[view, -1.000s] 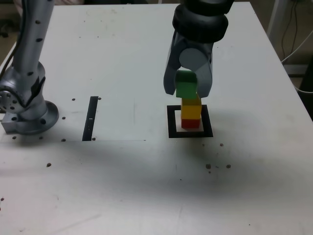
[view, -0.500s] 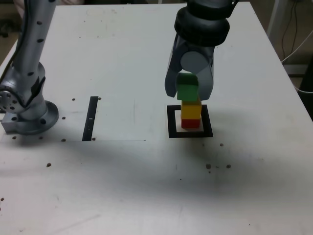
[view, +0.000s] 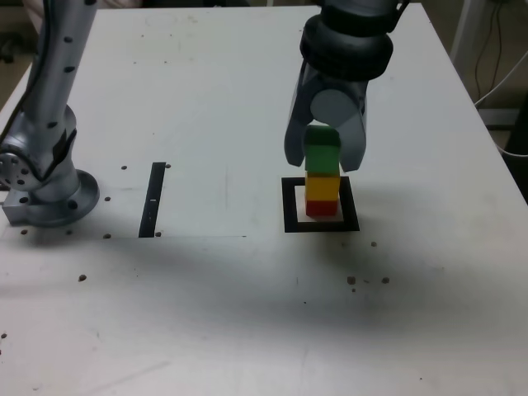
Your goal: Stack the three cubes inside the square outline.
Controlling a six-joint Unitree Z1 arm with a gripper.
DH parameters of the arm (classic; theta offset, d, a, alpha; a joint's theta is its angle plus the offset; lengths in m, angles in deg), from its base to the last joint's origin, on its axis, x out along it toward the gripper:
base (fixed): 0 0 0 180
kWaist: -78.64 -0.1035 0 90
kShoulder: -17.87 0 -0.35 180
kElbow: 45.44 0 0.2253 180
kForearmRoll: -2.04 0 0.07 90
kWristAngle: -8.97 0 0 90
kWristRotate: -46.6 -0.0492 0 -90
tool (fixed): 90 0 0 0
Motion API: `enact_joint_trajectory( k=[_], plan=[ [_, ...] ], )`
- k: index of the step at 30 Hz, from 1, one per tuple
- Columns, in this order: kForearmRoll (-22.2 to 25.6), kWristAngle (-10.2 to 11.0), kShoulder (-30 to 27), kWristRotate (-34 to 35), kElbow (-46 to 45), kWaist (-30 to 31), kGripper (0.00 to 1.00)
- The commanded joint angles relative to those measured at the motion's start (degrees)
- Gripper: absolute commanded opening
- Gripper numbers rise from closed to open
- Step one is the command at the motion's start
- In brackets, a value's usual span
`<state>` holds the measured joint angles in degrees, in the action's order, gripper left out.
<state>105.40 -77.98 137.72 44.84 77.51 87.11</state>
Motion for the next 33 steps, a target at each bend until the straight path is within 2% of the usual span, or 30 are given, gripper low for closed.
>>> enact_joint_trajectory(
  k=[1,4,7,13,16,19,33],
  plan=[
    [-0.2,-0.1,0.4,-0.3,0.0,-0.1,0.38],
    [-0.2,-0.1,0.4,-0.4,-0.2,-0.1,0.43],
    [-0.2,-0.1,0.4,-0.7,-0.3,-0.1,0.52],
    [-0.3,0.0,0.2,-1.6,-0.3,-0.2,0.86],
    [-0.1,0.0,0.2,-1.9,-0.3,-0.4,0.96],
    [0.1,0.0,0.2,-1.9,-0.3,-0.6,0.99],
    [0.5,0.0,-1.8,-2.6,-1.8,-1.1,0.99]
  ],
)
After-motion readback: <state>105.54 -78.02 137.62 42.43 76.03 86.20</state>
